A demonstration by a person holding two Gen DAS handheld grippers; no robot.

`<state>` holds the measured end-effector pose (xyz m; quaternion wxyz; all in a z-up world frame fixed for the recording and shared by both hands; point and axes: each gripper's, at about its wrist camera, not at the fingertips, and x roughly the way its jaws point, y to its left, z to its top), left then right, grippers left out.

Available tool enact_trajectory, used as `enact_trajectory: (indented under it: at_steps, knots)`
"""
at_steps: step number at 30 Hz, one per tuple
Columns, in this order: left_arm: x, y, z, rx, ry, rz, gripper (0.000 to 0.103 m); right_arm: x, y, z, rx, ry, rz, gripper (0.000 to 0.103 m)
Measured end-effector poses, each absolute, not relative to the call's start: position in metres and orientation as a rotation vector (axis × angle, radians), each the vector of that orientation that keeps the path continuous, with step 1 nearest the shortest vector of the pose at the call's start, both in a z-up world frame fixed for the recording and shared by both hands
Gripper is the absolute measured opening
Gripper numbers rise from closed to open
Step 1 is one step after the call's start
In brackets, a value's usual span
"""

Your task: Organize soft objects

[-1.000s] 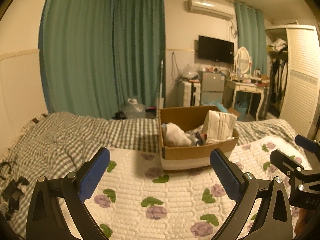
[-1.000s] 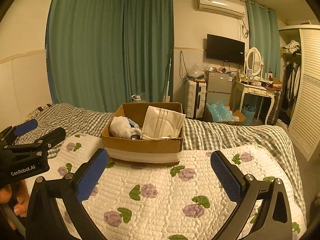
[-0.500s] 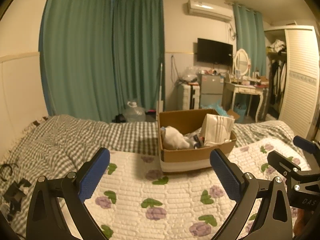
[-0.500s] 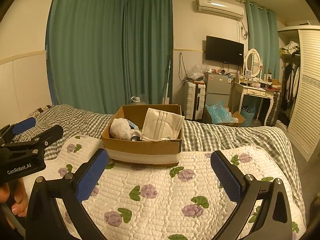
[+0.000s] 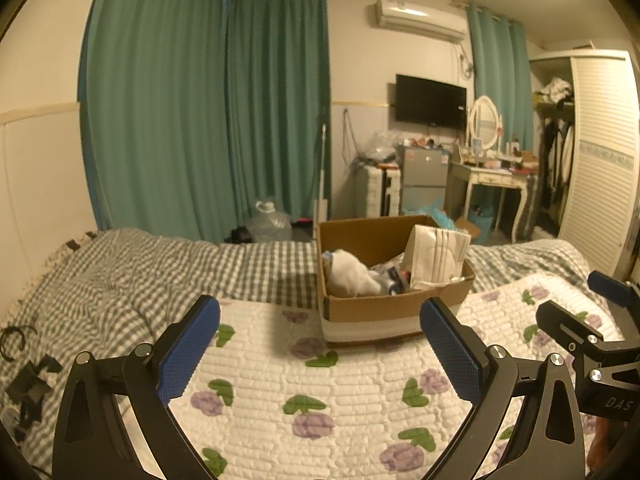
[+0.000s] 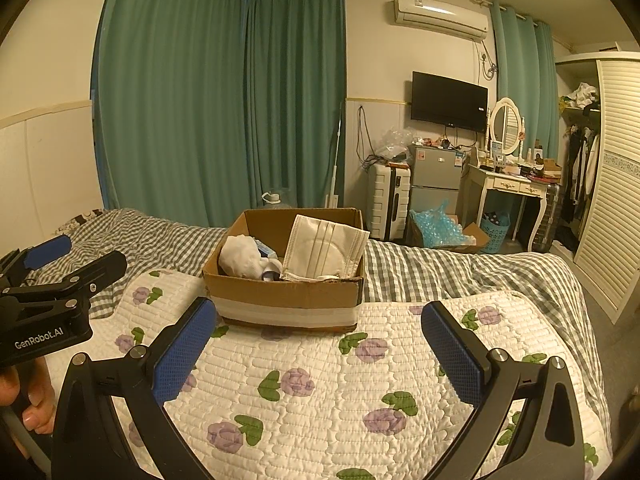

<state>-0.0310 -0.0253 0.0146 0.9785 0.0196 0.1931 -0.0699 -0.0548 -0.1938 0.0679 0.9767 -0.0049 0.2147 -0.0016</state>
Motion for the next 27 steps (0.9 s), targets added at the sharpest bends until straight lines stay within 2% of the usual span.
enact_trajectory:
  at_steps: [27]
  knots:
    - [-0.0347,-0.0249,0.0126,0.03,0.392,-0.13,0.102,-0.0564,-0.193,0.0657,-0.018,0.428,-0.01,0.103]
